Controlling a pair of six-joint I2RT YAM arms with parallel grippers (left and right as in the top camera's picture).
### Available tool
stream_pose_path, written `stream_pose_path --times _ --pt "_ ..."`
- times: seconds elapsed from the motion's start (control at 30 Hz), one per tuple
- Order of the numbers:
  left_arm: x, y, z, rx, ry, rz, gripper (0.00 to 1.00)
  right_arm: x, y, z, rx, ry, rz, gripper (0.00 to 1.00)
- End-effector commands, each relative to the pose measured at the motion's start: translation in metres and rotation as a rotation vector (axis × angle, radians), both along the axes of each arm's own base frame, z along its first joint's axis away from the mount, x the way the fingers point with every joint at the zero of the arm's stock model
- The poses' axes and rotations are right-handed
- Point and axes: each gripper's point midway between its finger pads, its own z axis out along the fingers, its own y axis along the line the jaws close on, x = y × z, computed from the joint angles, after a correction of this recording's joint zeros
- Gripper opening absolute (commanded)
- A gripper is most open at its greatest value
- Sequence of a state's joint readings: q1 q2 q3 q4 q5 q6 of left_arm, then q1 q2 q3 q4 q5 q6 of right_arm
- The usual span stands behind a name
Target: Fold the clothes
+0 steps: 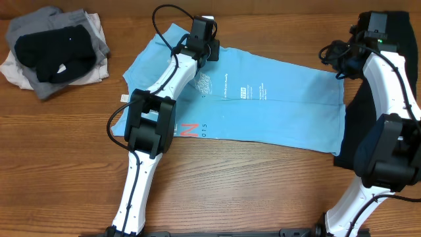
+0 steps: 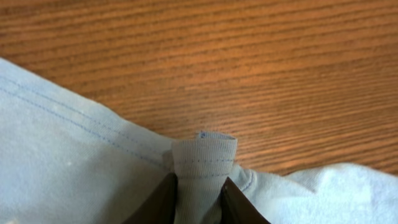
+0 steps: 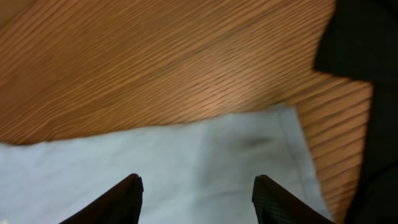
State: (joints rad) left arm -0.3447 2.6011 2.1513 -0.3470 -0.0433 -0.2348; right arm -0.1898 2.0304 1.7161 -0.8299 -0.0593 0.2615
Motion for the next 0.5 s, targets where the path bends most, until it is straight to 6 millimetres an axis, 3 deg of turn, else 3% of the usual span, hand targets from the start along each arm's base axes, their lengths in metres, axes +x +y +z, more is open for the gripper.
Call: stream_pose_path --times 0.0,0.23,0.47 --pt "0.001 0.006 -0.006 0.009 0.01 0.018 0.25 -0.001 -0.028 -0.016 -0.113 0.034 -0.069 0.61" --pt "-0.001 0.006 -0.009 0.014 0.023 0.017 0.26 -0.006 -0.055 -0.07 -0.099 0.123 -0.118 0.59" --pt "-0.001 0.006 -0.009 0.013 0.023 0.017 0.25 -0.008 -0.066 -0.092 -0.088 0.148 -0.135 0.59"
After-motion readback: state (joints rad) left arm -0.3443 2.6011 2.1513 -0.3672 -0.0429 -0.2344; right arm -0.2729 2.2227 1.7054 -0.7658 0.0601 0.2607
